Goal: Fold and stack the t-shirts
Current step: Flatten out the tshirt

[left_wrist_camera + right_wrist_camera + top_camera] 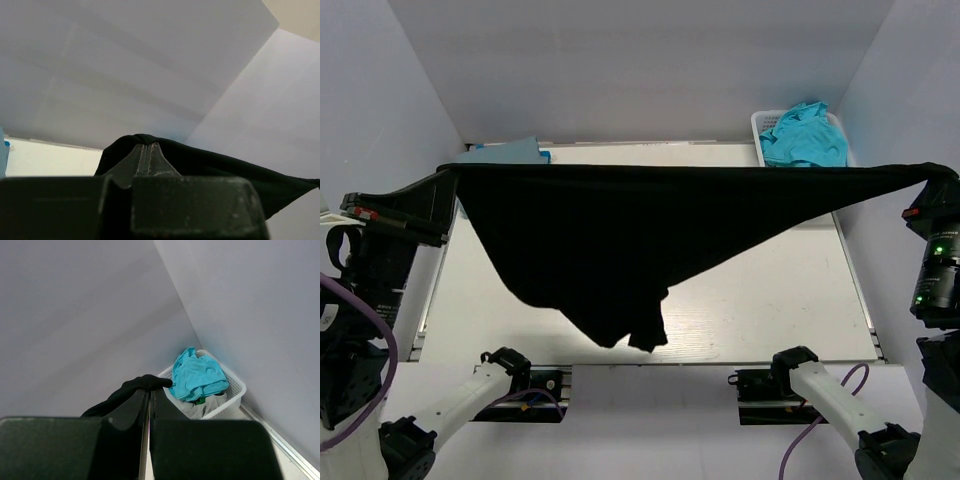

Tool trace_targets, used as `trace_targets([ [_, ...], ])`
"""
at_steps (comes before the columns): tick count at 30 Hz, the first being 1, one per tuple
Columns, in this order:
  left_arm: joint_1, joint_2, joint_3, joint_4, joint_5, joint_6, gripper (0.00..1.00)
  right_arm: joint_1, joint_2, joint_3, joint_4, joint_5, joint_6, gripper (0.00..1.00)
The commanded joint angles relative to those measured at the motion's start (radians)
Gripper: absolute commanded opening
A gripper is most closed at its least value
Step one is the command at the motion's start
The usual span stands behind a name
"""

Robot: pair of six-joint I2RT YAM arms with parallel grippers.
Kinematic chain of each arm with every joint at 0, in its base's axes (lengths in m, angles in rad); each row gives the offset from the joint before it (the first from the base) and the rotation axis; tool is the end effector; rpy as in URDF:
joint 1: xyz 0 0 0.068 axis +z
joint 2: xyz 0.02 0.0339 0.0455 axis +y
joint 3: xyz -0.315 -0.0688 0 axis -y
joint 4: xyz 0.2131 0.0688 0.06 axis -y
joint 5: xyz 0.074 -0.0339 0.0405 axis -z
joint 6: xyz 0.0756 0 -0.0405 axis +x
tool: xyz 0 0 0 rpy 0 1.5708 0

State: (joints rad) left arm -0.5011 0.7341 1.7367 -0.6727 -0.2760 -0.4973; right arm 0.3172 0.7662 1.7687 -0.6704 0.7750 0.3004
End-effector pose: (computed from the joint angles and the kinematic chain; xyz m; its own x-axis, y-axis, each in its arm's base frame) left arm 0.0003 0.0233 0.5840 0.1371 -0.5984 -0.7894 0.3430 0.7763 -0.5289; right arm -0.0042 -0.0571 0.5856 0.4159 0.3590 -0.8355 0.2958 0.8154 0.4976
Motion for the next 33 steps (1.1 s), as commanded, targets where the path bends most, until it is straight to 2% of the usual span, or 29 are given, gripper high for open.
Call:
trace_targets([
  [1,0.012,0.016,0.0,0.036,-0.008,0.006,0.0,0.0,0.012,0.0,0.06,0.049,-0.034,0.0],
  [8,0.012,0.111,-0.14,0.045,-0.038,-0.023,0.0,-0.003,0.109,-0.17,0.083,-0.003,0.003,0.0],
  [12,0.015,0.256,-0.275,0.058,-0.193,-0.034,0.0,-0.006,0.223,-0.274,0.074,-0.065,0.063,0.0],
  [15,0.024,0.48,-0.312,0.042,-0.34,-0.075,0.0,-0.023,0.354,-0.382,0.129,-0.141,0.088,0.0],
  [17,0.042,0.674,-0.295,0.025,-0.341,-0.087,0.0,-0.027,0.412,-0.411,0.155,-0.17,0.089,0.0],
  [18,0.061,0.736,-0.284,0.025,-0.33,-0.087,0.0,-0.041,0.508,-0.405,0.17,-0.199,0.077,0.0],
  [20,0.085,0.85,-0.246,0.064,-0.304,-0.087,0.0,-0.047,0.582,-0.358,0.181,-0.221,0.056,0.0],
  [21,0.099,0.96,-0.226,0.093,-0.284,-0.087,0.0,-0.055,0.704,-0.333,0.157,-0.221,0.051,0.0],
  [24,0.153,1.129,-0.083,0.102,-0.246,-0.087,0.02,-0.07,0.869,-0.197,0.118,-0.203,0.026,0.0],
  [25,0.162,1.236,0.01,0.102,-0.246,-0.072,0.14,-0.076,0.943,-0.164,0.114,-0.188,0.02,0.0],
  [26,0.176,1.287,0.058,0.091,-0.235,-0.057,0.25,-0.082,1.026,-0.055,0.079,-0.181,0.01,0.0],
  [27,0.176,1.336,0.163,0.081,-0.235,-0.025,0.41,-0.084,1.065,-0.013,0.062,-0.184,0.012,0.0],
  [28,0.186,1.381,0.219,0.035,-0.226,-0.015,0.65,-0.101,1.178,0.076,0.043,-0.192,0.005,0.0],
  [29,0.187,1.463,0.274,0.003,-0.217,-0.015,0.94,-0.095,1.217,0.121,-0.027,-0.197,0.006,0.0],
  [30,0.197,1.493,0.362,-0.026,-0.216,-0.015,1.0,-0.093,1.248,0.206,-0.05,-0.2,0.005,0.09],
  [31,0.197,1.511,0.388,-0.062,-0.188,-0.003,1.0,-0.095,1.33,0.278,-0.069,-0.218,0.002,0.41],
  [32,0.197,1.521,0.4,-0.062,-0.177,-0.003,1.0,-0.096,1.357,0.34,-0.124,-0.232,-0.009,0.6],
  [33,0.206,1.507,0.39,-0.062,-0.167,-0.003,1.0,-0.096,1.357,0.371,-0.138,-0.232,-0.009,0.71],
])
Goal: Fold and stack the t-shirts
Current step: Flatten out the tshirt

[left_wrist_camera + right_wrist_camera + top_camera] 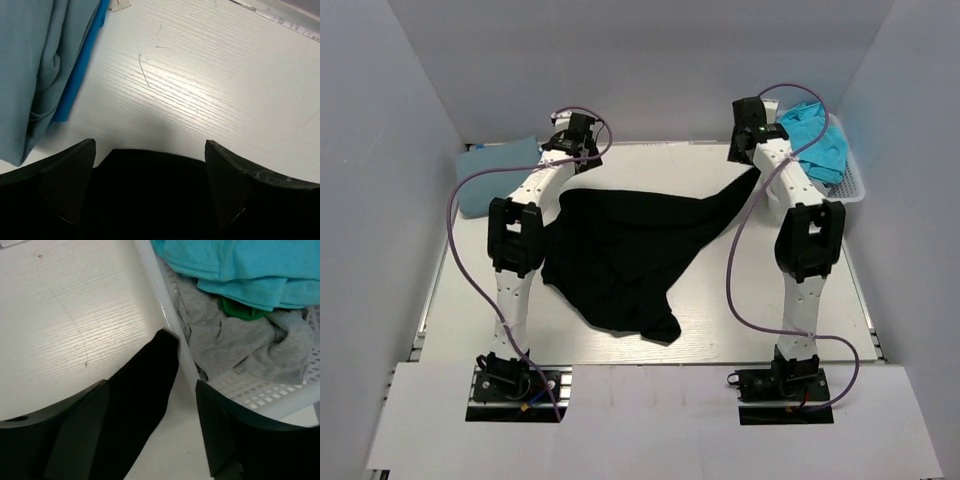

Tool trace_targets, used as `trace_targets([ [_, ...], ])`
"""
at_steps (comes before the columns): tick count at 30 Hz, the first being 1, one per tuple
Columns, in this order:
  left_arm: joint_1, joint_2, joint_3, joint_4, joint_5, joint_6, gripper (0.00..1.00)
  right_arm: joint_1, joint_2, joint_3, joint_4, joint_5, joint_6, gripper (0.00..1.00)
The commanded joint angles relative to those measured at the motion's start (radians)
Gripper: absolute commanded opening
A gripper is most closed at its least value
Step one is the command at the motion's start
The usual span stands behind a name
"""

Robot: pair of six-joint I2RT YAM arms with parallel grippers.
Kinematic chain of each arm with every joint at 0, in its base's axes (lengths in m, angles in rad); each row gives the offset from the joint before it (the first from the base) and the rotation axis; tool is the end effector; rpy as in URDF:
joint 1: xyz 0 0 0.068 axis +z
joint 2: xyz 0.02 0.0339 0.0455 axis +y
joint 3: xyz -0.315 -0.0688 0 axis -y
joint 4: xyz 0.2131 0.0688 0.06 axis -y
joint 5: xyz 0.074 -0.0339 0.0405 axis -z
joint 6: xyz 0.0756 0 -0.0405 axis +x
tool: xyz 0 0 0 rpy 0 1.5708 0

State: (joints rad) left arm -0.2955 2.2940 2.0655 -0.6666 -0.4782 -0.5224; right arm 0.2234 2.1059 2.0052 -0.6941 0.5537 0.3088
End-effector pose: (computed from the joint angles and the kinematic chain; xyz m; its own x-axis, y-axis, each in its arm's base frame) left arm 0.5247 -0.1234 0.2497 -0.6385 -0.2687 -0.7212 -0.3870 0.9221 -0.0009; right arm 0.4920 0.0710 0.3240 -0.6112 0.1262 -0.7814 0.3742 0.9160 -0.1447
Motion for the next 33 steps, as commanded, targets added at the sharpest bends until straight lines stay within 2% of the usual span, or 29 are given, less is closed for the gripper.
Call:
trace_targets([
  [1,0.001,-0.074,0.042,-0.068,0.035,0.033,1.0,0.005,0.013,0.135,-0.129,-0.036,-0.04,0.79],
  [2,0.001,-0.097,-0.011,-0.068,0.035,0.033,1.0,0.007,0.002,0.129,-0.127,-0.046,-0.046,0.9],
  [4,0.001,-0.206,-0.079,-0.059,0.035,0.033,1.0,0.013,-0.091,0.051,-0.092,-0.098,-0.069,0.9],
  [5,0.001,-0.249,-0.159,-0.059,0.035,0.022,1.0,0.014,-0.156,0.021,-0.081,-0.11,-0.071,0.9],
  [7,0.001,-0.35,-0.261,-0.07,0.023,-0.025,1.0,0.021,-0.23,-0.126,-0.038,-0.152,-0.08,0.9],
  [8,0.001,-0.463,-0.377,-0.082,0.023,-0.046,1.0,0.03,-0.35,-0.214,-0.024,-0.206,-0.082,0.9],
  [10,0.001,-0.589,-0.511,-0.082,0.032,-0.091,1.0,0.042,-0.437,-0.365,0.04,-0.254,-0.062,0.9],
  [11,0.001,-0.717,-0.647,-0.091,0.044,-0.14,1.0,0.06,-0.566,-0.481,0.06,-0.367,-0.054,0.9],
  [12,0.001,-0.782,-0.718,-0.091,0.058,-0.169,1.0,0.071,-0.604,-0.543,0.082,-0.401,-0.047,0.9],
  [13,0.001,-0.847,-0.855,-0.091,0.09,-0.206,1.0,0.1,-0.673,-0.695,0.128,-0.438,-0.04,0.9],
  [14,0.001,-0.908,-0.92,-0.076,0.104,-0.221,1.0,0.108,-0.725,-0.735,0.133,-0.591,-0.031,0.9],
  [15,0.001,-1.018,-0.982,-0.062,0.131,-0.235,1.0,0.122,-0.745,-0.773,0.139,-0.635,-0.031,0.9],
  [16,0.001,-1.066,-1.089,-0.062,0.131,-0.251,1.0,0.149,-0.782,-0.872,0.14,-0.706,-0.025,0.9],
  [18,0.001,-1.142,-1.169,-0.062,0.141,-0.304,1.0,0.212,-0.842,-0.939,0.153,-0.8,-0.017,0.9],
  [19,0.001,-1.194,-1.22,-0.074,0.141,-0.321,1.0,0.232,-0.853,-1.027,0.163,-0.808,-0.014,0.9],
  [20,0.001,-1.214,-1.242,-0.085,0.141,-0.349,1.0,0.282,-0.863,-1.052,0.171,-0.819,-0.007,0.9],
  [23,0.001,-1.269,-1.332,-0.094,0.15,-0.381,1.0,0.326,-0.885,-1.149,0.211,-0.87,0.026,0.9],
  [27,0.001,-1.282,-1.442,-0.007,0.228,-0.392,1.0,0.447,-0.831,-1.18,0.281,-0.916,0.081,0.9],
  [33,0.001,-1.228,-1.489,0.087,0.228,-0.413,1.0,0.547,-0.657,-1.103,0.301,-0.914,0.078,0.9],
])
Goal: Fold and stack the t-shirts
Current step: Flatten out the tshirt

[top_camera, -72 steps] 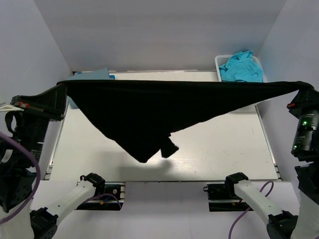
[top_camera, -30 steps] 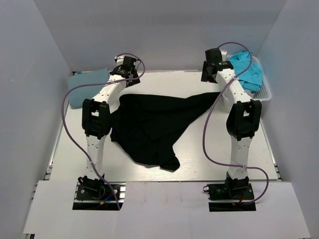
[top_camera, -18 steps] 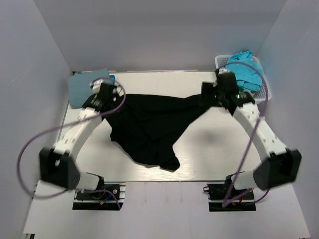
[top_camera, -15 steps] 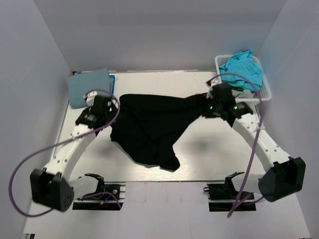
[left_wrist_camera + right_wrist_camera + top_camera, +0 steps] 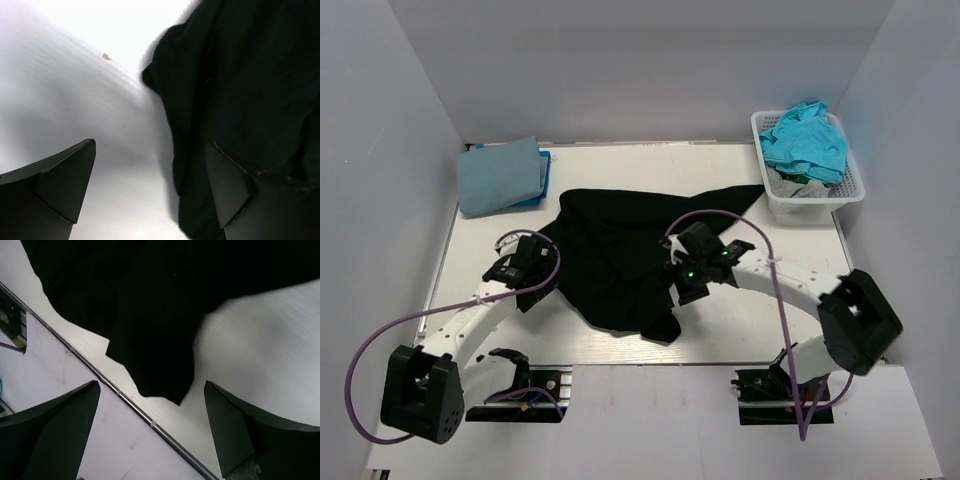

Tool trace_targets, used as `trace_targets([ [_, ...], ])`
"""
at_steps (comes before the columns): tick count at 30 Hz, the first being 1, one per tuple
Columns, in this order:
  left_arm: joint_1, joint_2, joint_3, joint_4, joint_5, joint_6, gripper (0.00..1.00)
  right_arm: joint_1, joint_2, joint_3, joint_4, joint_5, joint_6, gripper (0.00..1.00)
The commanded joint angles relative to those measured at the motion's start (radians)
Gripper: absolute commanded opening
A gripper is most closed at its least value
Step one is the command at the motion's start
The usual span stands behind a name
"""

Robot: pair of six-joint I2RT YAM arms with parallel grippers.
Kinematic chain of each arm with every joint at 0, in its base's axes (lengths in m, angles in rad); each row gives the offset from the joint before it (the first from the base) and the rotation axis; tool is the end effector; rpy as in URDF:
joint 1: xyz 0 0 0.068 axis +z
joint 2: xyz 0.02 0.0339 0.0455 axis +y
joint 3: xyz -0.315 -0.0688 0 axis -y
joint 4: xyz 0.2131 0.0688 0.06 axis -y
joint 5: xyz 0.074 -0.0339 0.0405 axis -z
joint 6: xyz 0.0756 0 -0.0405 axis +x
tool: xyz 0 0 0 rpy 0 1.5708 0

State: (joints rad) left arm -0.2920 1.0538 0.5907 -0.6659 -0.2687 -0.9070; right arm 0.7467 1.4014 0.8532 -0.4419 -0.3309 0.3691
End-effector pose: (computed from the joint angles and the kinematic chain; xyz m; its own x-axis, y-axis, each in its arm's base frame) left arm 0.1442 -0.0224 0.2130 -0.6664 -0.5927 -0.4525 -0.5779 0.7940 -0.1889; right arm 0.1740 0.1945 0.2425 -0.8513 -0.3229 -0.4137 -0.4997 0.7393 0.4513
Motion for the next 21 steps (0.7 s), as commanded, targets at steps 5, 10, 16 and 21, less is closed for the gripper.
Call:
trace_targets([
  [5,-0.003,0.057,-0.026,0.095,-0.038,-0.052,0.99,0.054,0.131,0.081,0.034,0.01,0.007,0.9],
  [10,-0.003,0.025,-0.077,0.155,-0.064,-0.061,0.86,0.066,0.168,0.078,0.019,0.027,0.008,0.87],
  [16,0.007,0.014,-0.153,0.259,-0.064,-0.043,0.74,0.082,0.229,0.113,0.031,0.021,0.039,0.81],
  [21,0.007,0.064,-0.151,0.36,-0.073,0.008,0.7,0.077,0.243,0.148,0.019,0.073,0.053,0.45],
])
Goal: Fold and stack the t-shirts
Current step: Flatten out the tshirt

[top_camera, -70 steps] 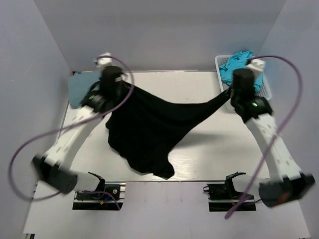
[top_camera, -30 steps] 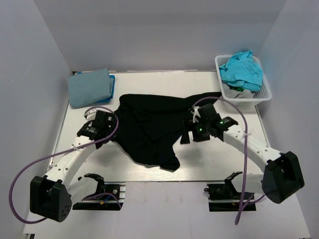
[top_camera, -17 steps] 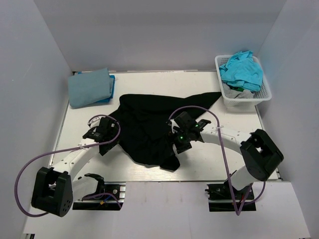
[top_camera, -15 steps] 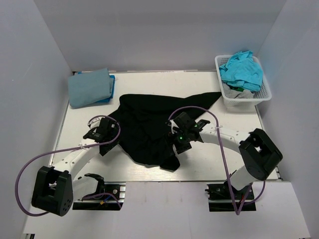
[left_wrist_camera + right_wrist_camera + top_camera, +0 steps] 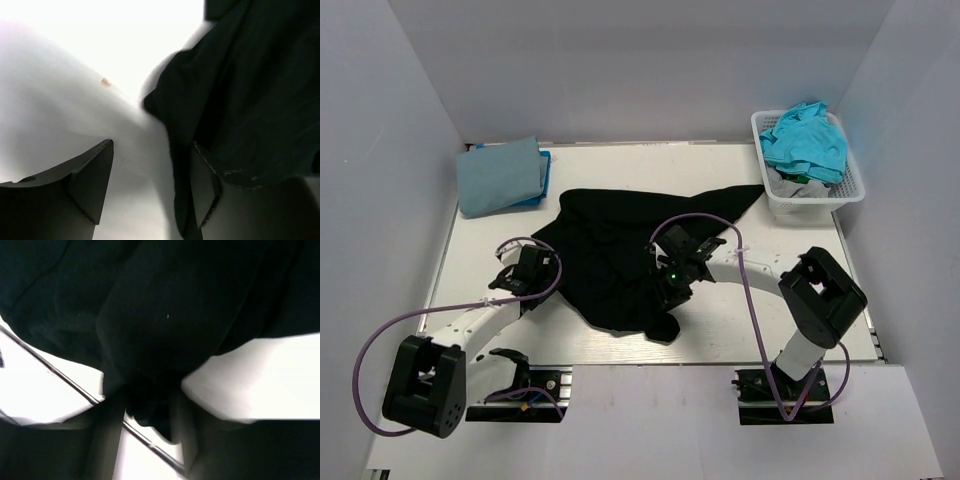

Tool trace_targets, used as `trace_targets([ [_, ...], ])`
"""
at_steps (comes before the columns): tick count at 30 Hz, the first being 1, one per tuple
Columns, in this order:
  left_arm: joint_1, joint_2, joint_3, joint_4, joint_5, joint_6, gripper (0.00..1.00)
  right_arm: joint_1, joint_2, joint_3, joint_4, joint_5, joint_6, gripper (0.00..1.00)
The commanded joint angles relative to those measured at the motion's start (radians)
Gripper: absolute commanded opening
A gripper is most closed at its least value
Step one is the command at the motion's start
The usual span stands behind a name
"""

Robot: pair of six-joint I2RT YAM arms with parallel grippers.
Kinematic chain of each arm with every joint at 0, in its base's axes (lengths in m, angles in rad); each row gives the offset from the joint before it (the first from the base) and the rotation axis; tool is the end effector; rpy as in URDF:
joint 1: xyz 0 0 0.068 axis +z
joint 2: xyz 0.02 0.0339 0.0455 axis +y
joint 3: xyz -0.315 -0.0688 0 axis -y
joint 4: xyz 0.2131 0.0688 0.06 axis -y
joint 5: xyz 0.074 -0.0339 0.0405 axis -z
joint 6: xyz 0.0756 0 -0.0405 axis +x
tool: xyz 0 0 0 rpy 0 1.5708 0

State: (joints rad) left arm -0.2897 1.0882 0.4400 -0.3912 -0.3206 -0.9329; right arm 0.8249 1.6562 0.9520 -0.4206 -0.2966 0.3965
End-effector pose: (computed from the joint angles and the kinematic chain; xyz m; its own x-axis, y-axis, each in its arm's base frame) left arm 0.1542 -0.0211 0.1860 -0.5868 -0.6206 -0.5200 -0.5934 0.7666 -0.2453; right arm 0.1950 0.2436 0.2031 -0.8691 -0.3964 -0.2961 -0.4904 0.7691 0.4098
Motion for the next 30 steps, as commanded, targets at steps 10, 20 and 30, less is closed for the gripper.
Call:
trace_targets([
  [10,0.004,0.217,0.138,0.112,0.002,0.115,0.0,-0.003,-0.156,0.074,-0.127,0.331,0.088,0.0],
  [20,-0.017,-0.23,0.224,-0.006,-0.019,0.186,0.0,-0.024,-0.412,0.145,-0.326,0.589,0.136,0.0],
  [30,-0.017,-0.254,0.655,-0.002,0.123,0.318,0.0,-0.033,-0.544,0.54,-0.379,0.812,0.036,0.0],
])
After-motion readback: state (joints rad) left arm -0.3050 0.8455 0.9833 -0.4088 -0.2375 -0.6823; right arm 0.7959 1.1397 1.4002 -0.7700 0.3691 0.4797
